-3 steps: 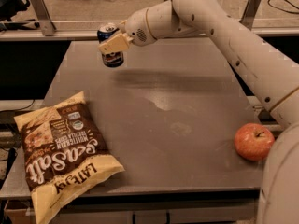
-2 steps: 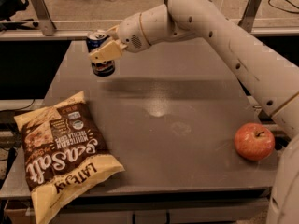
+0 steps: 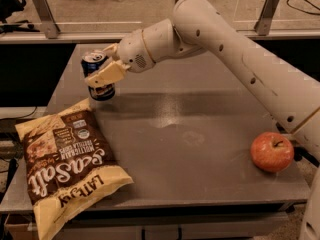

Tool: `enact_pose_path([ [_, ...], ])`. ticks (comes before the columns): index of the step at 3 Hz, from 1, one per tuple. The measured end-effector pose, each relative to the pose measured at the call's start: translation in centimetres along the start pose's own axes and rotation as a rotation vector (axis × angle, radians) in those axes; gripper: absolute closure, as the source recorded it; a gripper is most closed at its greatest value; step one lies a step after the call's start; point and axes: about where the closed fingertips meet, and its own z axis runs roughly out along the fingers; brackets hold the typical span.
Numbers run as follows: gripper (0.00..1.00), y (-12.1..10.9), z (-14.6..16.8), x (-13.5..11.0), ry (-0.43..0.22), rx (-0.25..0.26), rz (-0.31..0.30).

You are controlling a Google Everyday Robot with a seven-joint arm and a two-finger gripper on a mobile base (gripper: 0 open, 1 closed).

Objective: Move pepsi can near brown chip bag

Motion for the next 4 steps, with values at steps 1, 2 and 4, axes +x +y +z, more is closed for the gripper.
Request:
enact_pose_path([
  [1,0.39,0.81,0.17,0.88,0.005,-0.010,-0.008],
  [2,0.16,1.25,0.21,1.45,0.007,-0.014,-0.008],
  [4,0.00,1.64,0.43,1.67,0.004,-0.022,-0.005],
])
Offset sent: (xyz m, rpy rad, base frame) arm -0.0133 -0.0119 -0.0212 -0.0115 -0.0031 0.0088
